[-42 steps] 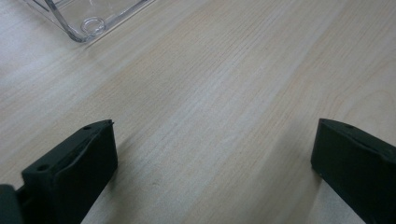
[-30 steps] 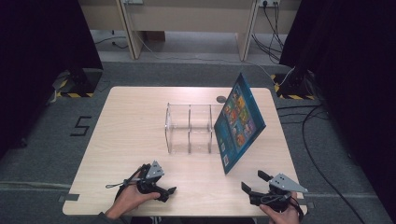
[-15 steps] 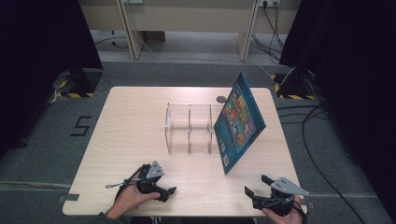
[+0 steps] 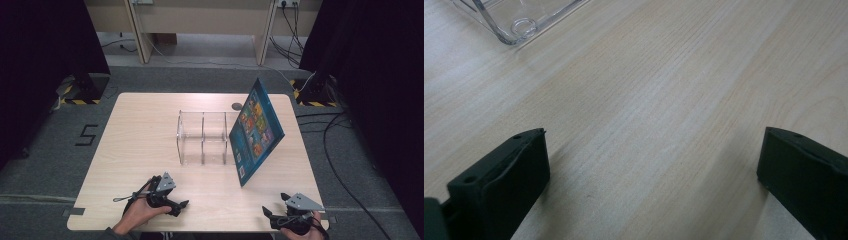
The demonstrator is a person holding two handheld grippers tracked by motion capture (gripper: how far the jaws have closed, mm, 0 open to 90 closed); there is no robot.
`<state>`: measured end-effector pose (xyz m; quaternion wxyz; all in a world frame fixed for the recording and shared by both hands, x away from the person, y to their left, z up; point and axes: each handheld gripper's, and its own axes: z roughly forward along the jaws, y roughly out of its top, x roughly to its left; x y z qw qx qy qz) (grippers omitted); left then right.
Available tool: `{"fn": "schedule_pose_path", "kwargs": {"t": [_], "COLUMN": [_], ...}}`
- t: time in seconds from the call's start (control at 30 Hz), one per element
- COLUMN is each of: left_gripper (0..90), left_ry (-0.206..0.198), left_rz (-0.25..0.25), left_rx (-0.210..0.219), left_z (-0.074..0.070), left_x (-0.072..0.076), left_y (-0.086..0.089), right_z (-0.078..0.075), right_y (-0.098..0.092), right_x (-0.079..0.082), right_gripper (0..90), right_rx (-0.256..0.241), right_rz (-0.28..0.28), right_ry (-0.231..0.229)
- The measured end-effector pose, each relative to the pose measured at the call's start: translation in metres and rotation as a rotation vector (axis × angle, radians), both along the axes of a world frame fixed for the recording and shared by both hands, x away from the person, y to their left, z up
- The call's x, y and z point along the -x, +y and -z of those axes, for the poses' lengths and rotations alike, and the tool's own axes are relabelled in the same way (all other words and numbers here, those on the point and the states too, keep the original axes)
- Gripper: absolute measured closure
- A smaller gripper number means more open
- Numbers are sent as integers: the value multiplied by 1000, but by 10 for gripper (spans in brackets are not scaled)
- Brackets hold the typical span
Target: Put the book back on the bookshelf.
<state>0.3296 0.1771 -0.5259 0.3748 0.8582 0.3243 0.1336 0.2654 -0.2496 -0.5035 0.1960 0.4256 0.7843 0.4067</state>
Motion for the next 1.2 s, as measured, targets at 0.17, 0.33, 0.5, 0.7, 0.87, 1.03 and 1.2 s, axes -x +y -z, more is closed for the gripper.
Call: {"fn": "schedule_pose_path", "kwargs": {"t": [0.17, 0.33, 0.5, 0.7, 0.87, 1.03, 1.2], "left_gripper": [0, 0, 0, 0, 0, 0, 0], "left_ry": [0, 0, 0, 0, 0, 0, 0], "left_rz": [0, 0, 0, 0, 0, 0, 0], "left_rx": [-1, 0, 0, 0, 0, 0, 0], "left_z": [0, 0, 0, 0, 0, 0, 0], "left_x": [0, 0, 0, 0, 0, 0, 0], "left_y": [0, 0, 0, 0, 0, 0, 0], "right_z": [2, 4, 6, 10, 12, 13, 13], "right_y": [1, 2, 4, 5, 6, 5, 5], "right_x": [1, 1, 2, 2, 2, 2, 2], "right_gripper": [168, 169, 170, 176, 174, 166, 163], "right_rx": [18, 55, 89, 123, 140, 131, 129], "right_rz": [-9, -25, -38, -45, -48, -45, -43], "right_ry": [13, 36, 49, 82, 100, 105, 104]}}
